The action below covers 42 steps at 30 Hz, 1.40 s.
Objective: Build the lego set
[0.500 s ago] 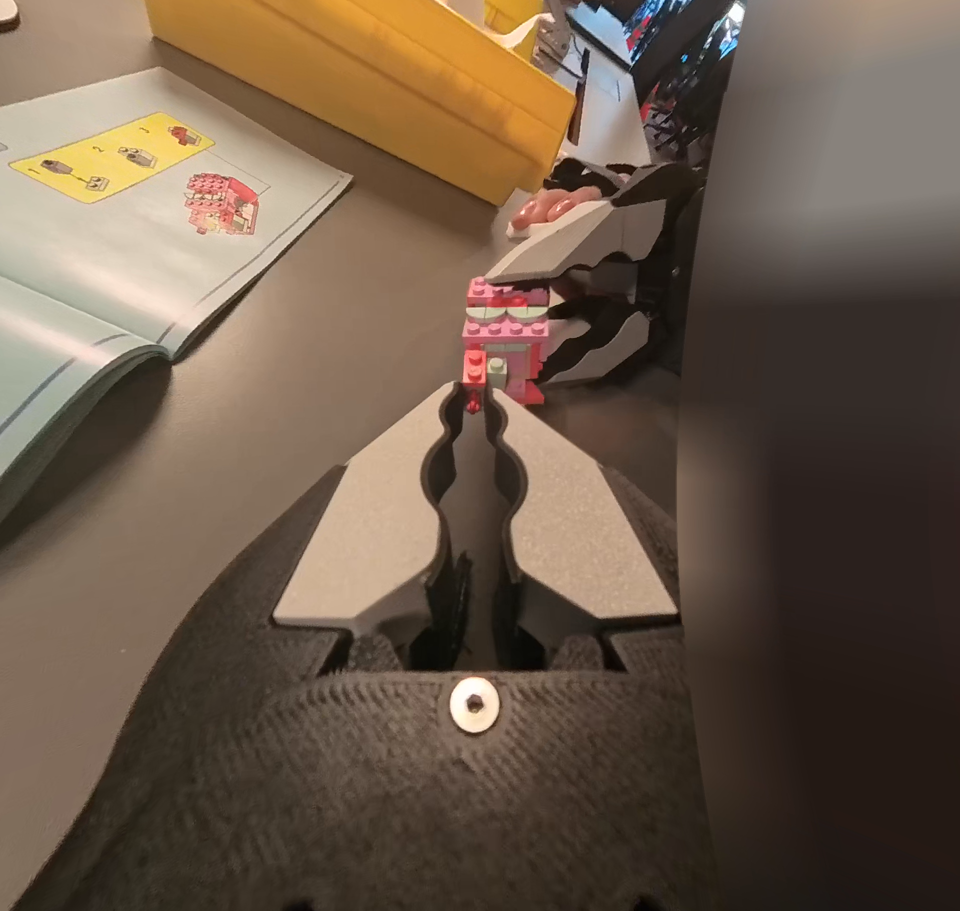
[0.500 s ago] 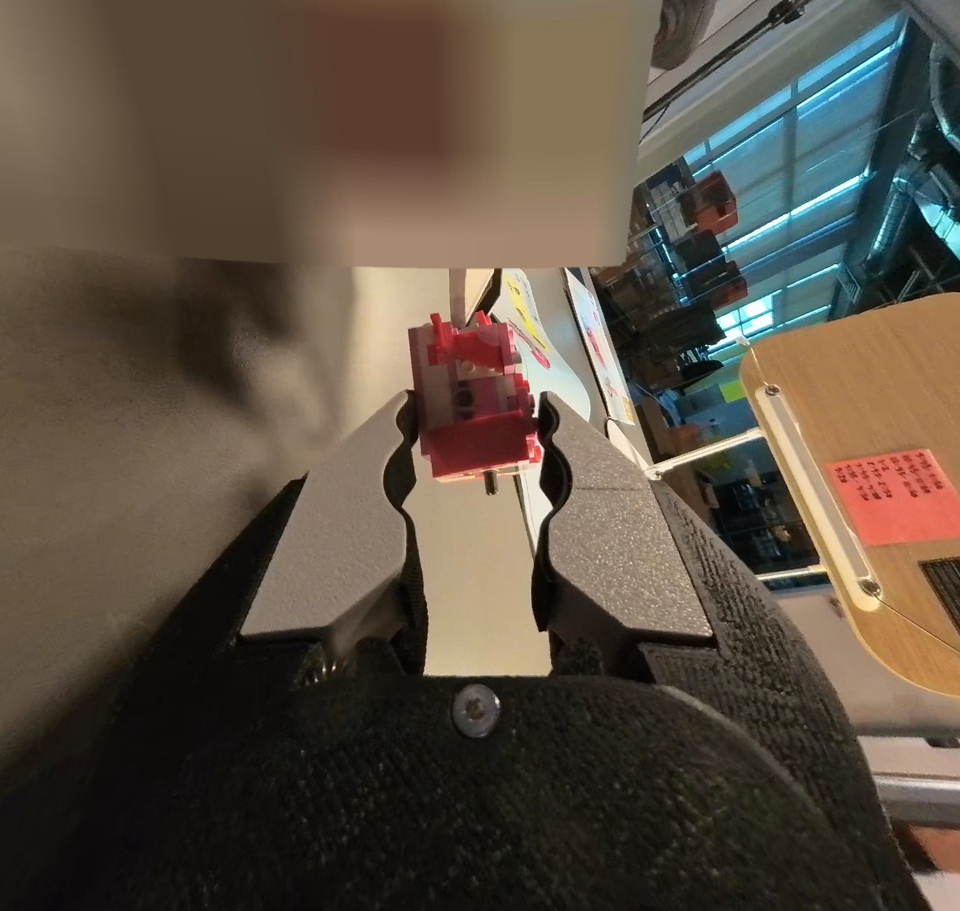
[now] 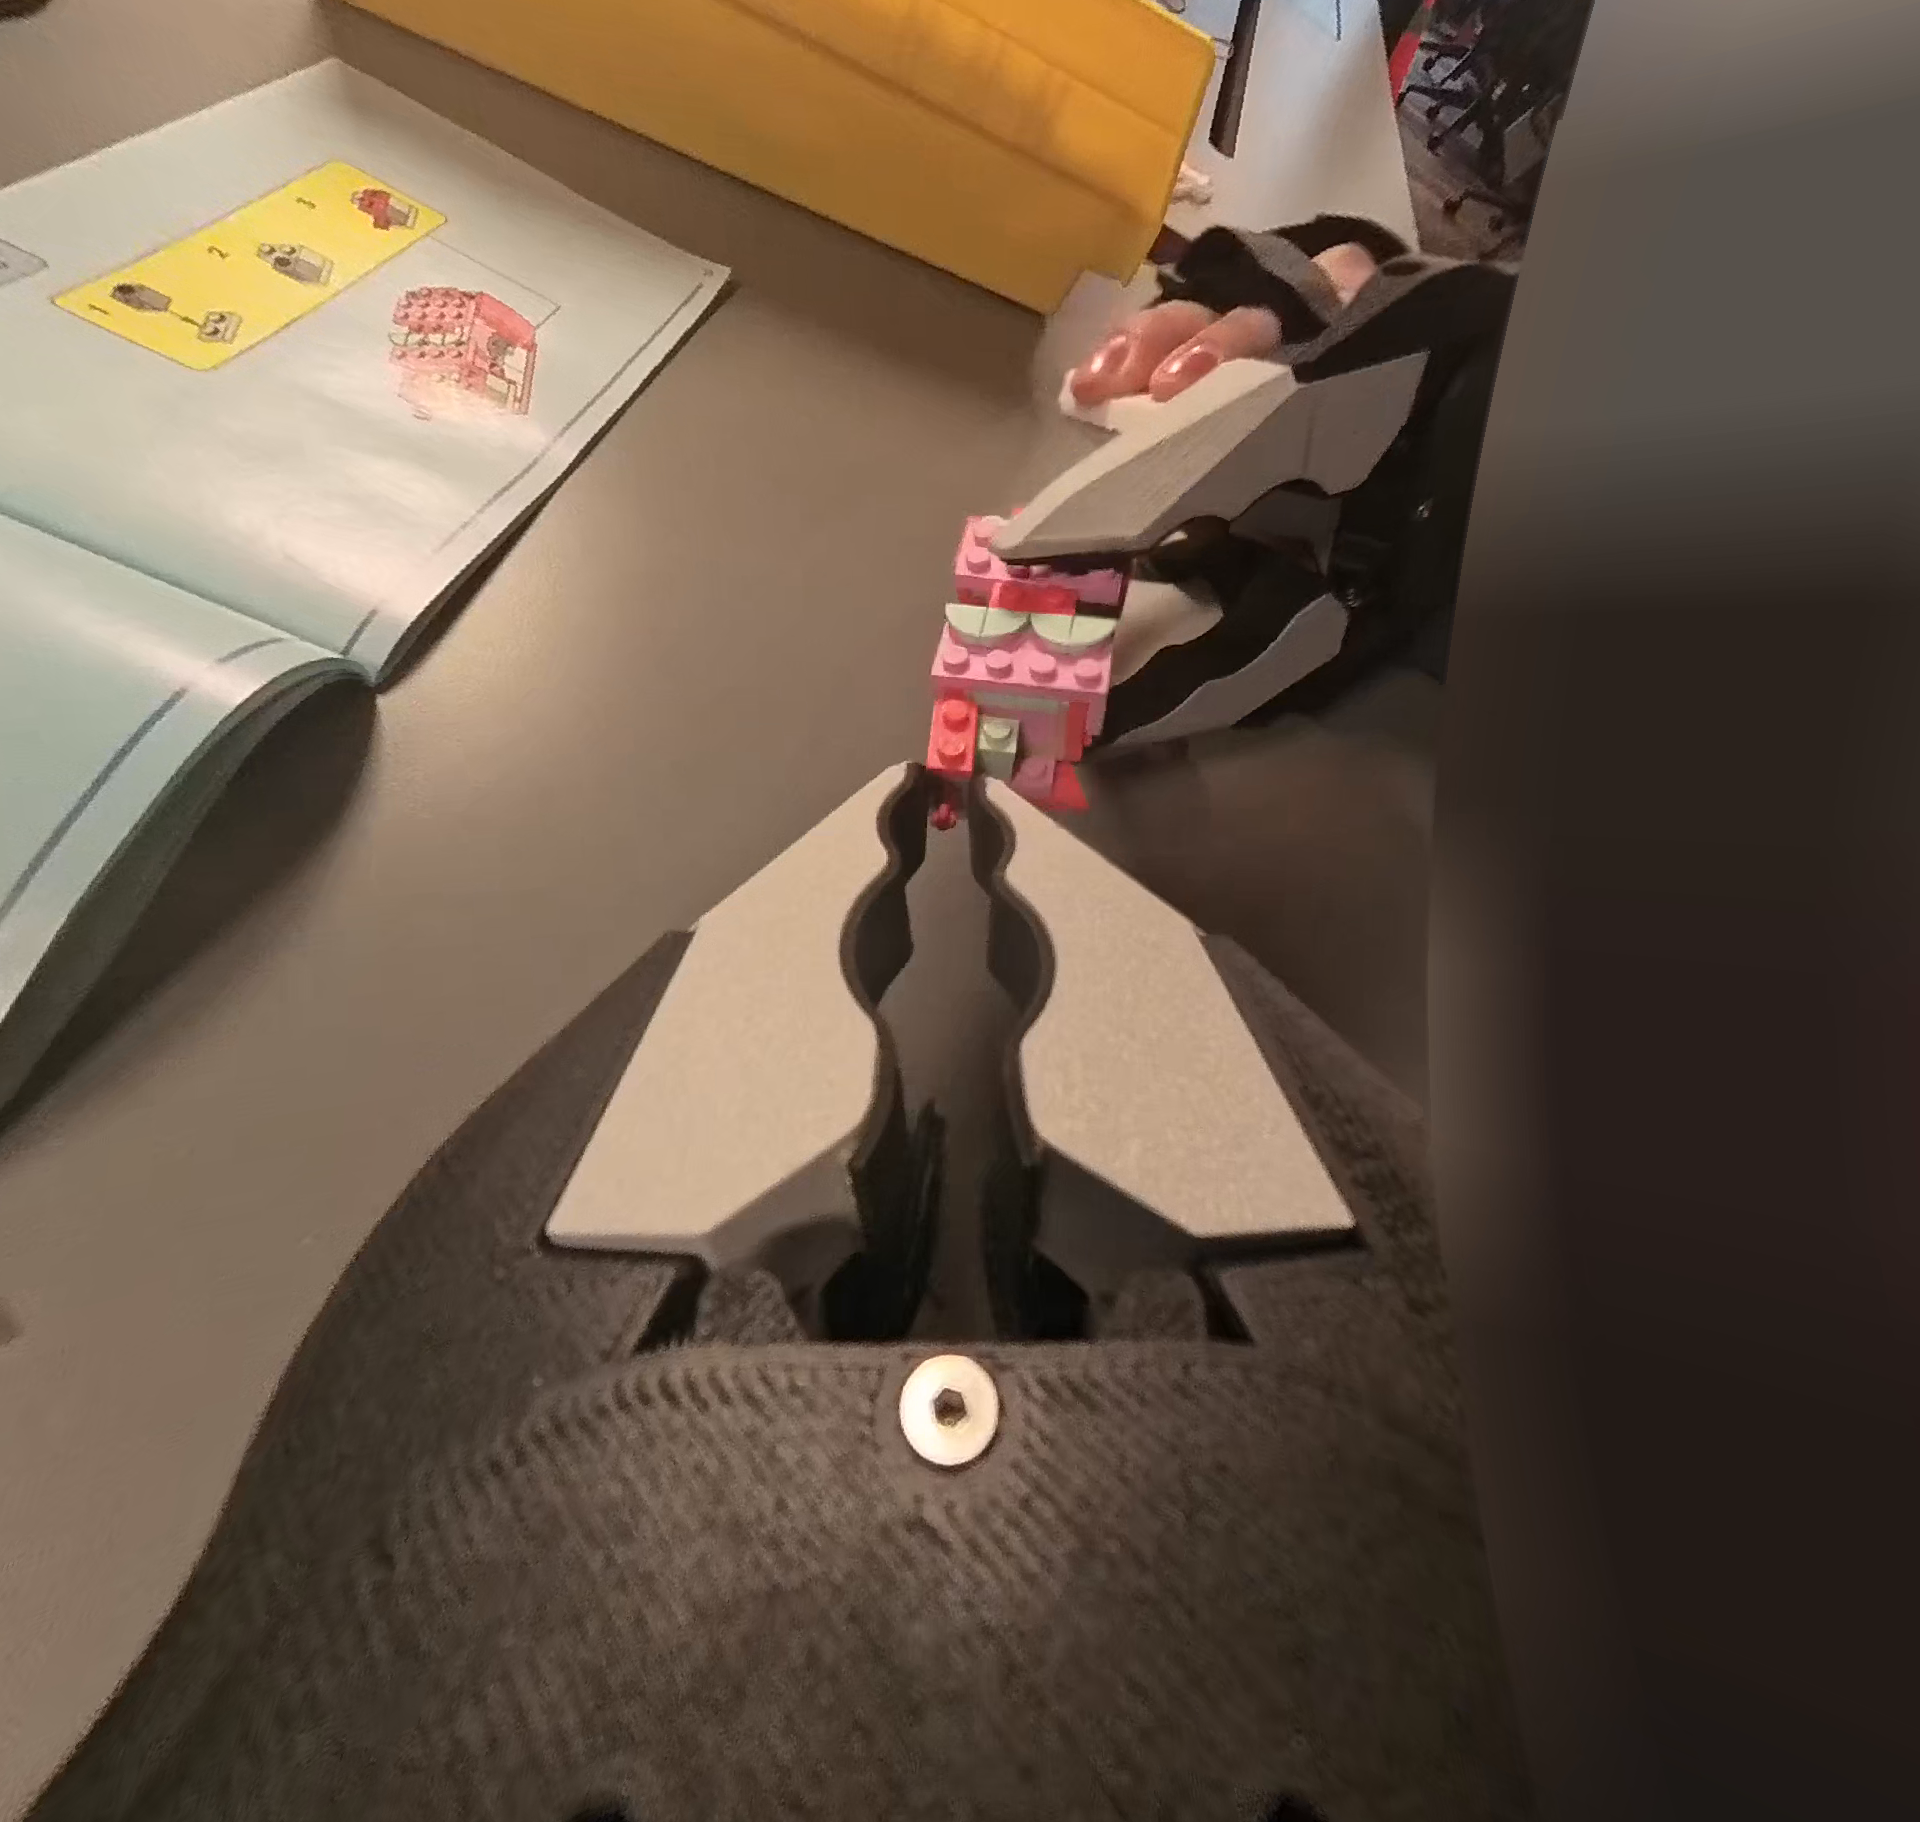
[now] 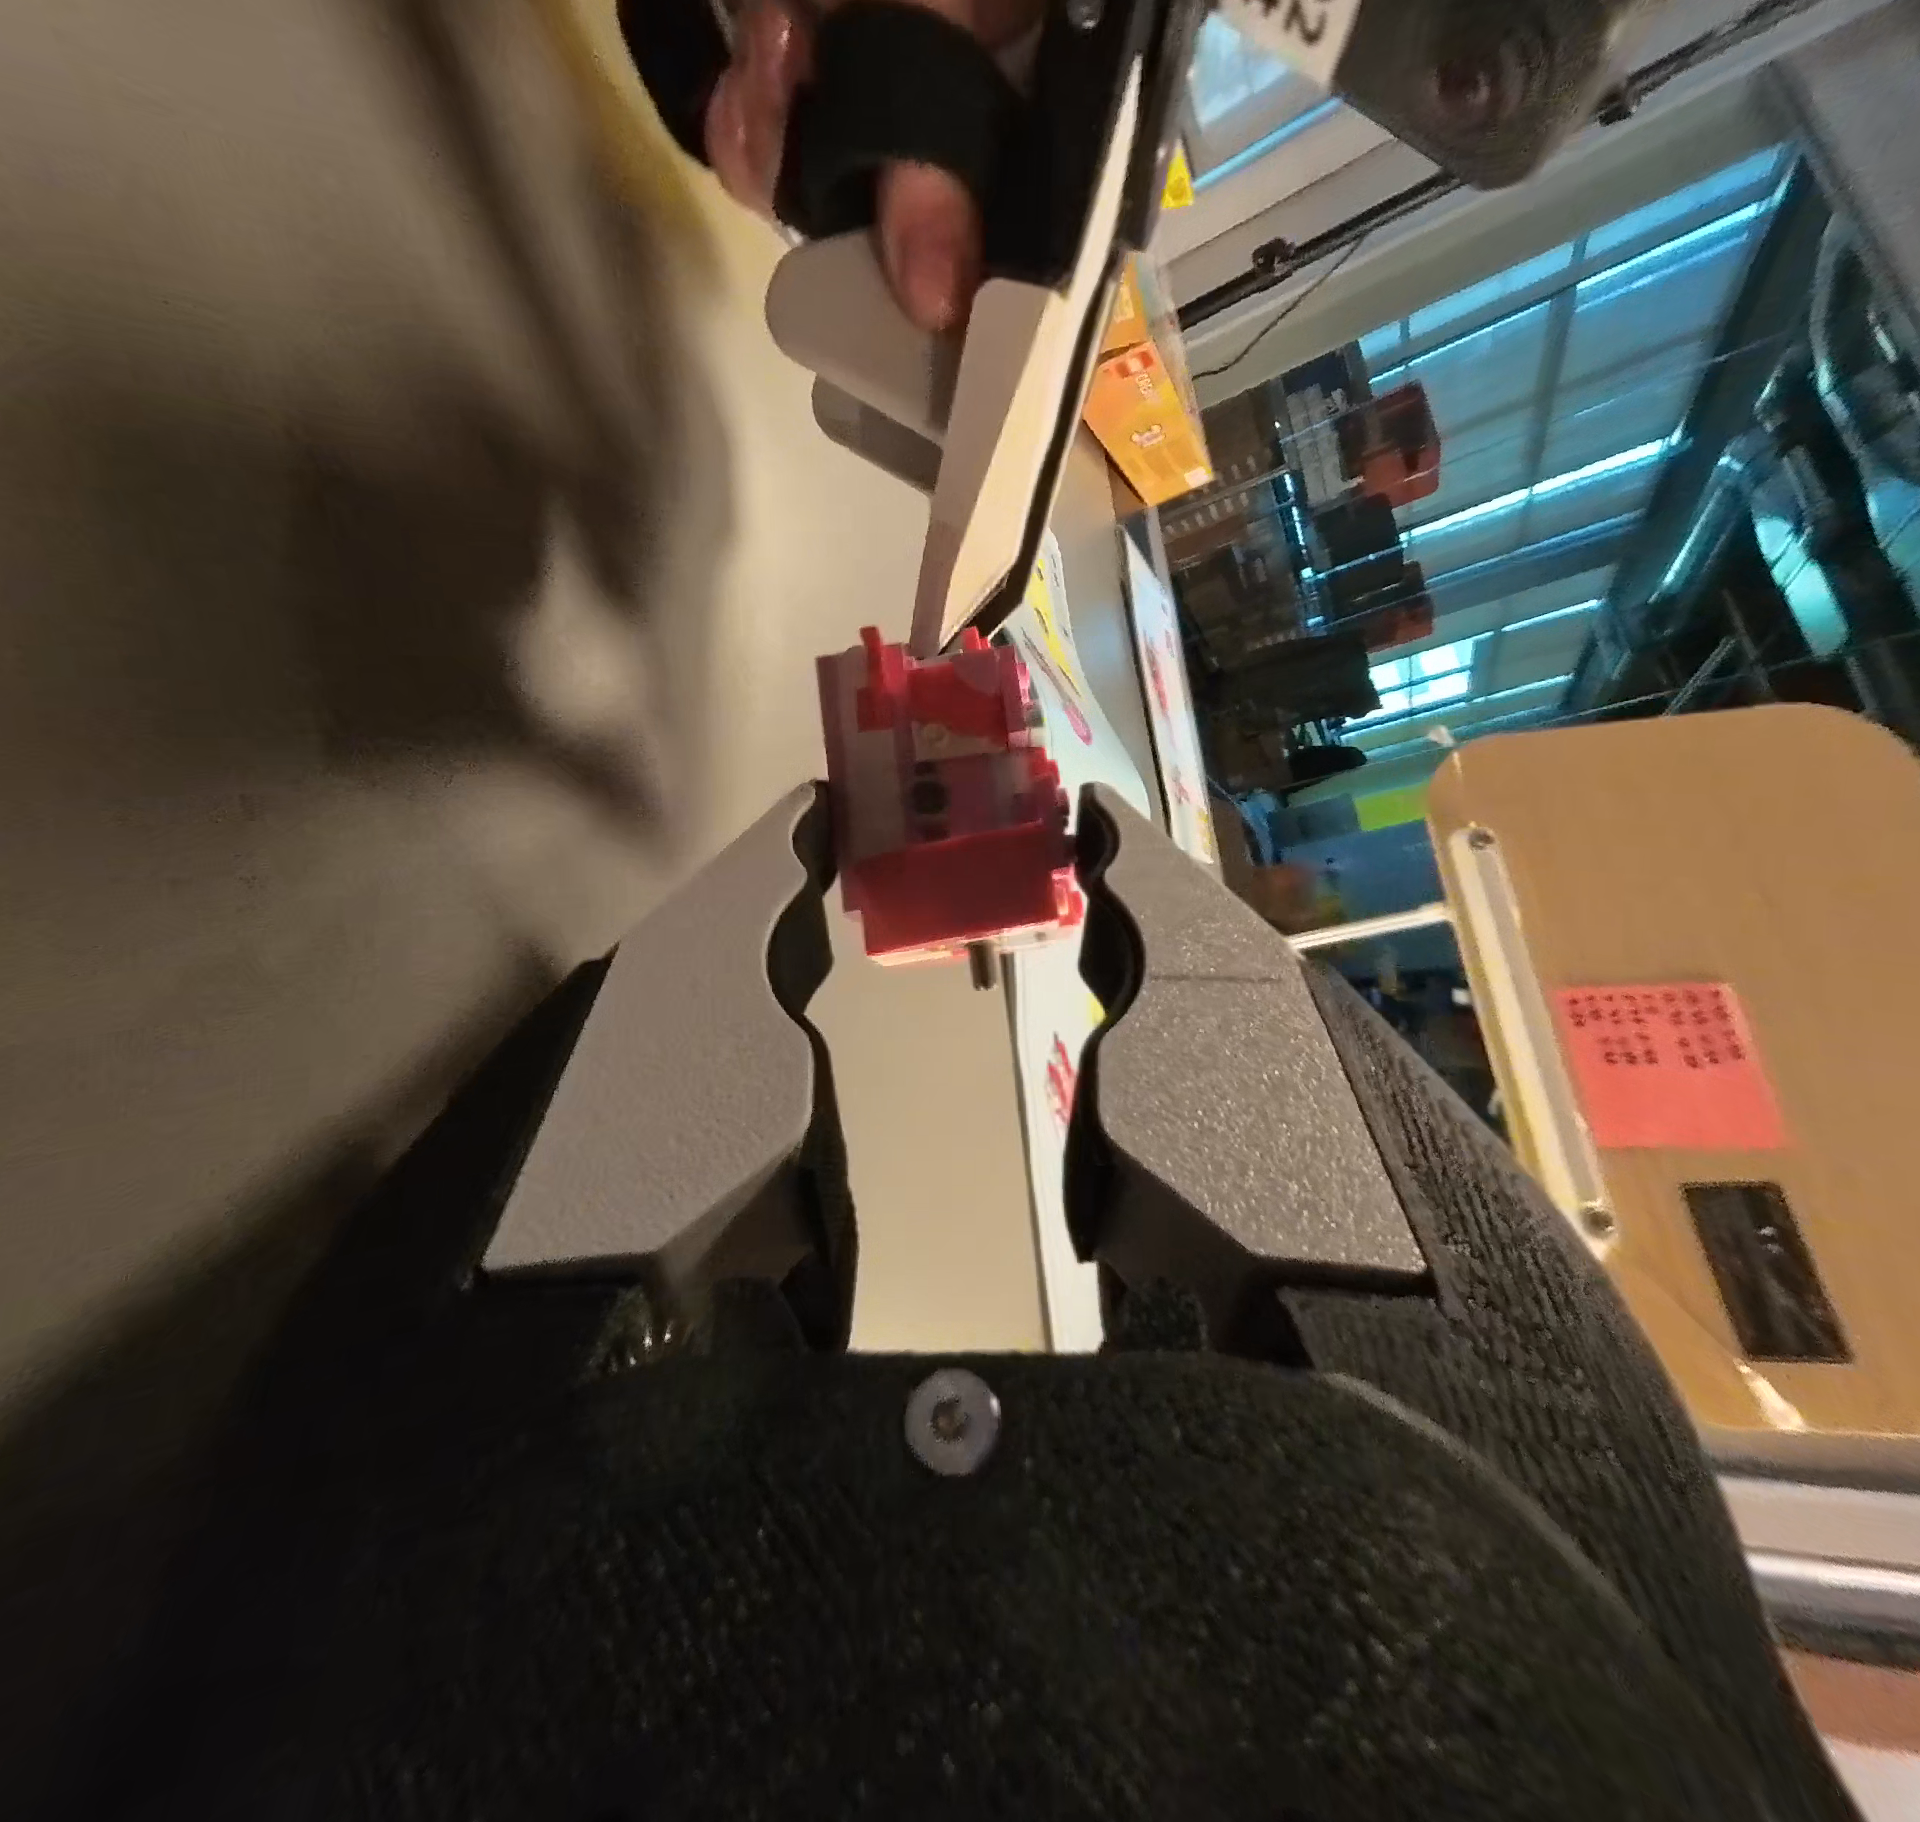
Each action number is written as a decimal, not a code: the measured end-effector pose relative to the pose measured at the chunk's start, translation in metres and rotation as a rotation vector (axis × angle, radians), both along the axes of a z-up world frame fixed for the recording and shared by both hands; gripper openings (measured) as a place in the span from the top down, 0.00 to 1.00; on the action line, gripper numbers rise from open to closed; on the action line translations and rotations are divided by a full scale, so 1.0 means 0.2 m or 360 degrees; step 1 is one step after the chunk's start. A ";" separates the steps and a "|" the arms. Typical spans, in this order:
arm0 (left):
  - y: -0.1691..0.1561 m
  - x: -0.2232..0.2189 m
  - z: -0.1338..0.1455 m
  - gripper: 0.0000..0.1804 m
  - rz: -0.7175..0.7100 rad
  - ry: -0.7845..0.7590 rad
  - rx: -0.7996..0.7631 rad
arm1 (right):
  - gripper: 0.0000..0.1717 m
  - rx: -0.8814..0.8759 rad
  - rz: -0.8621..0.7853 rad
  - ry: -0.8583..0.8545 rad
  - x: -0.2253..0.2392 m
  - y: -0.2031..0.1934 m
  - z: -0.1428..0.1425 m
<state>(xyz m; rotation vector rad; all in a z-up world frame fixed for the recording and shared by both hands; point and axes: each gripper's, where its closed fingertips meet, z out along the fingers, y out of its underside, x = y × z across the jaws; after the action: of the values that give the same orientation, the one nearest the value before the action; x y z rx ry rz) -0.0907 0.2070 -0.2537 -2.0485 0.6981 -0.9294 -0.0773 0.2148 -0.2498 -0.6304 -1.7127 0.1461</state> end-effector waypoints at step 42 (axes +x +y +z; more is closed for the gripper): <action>-0.02 -0.04 -0.12 0.96 -0.0042 0.0645 0.0207 | 0.74 0.0813 0.0082 -0.0156 -0.03 -0.07 -0.07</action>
<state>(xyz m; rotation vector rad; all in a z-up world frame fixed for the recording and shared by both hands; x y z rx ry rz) -0.0982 0.2033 -0.2778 -2.1335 0.9730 -0.4680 -0.0831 0.2007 -0.2637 -0.2158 -1.7679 -0.2847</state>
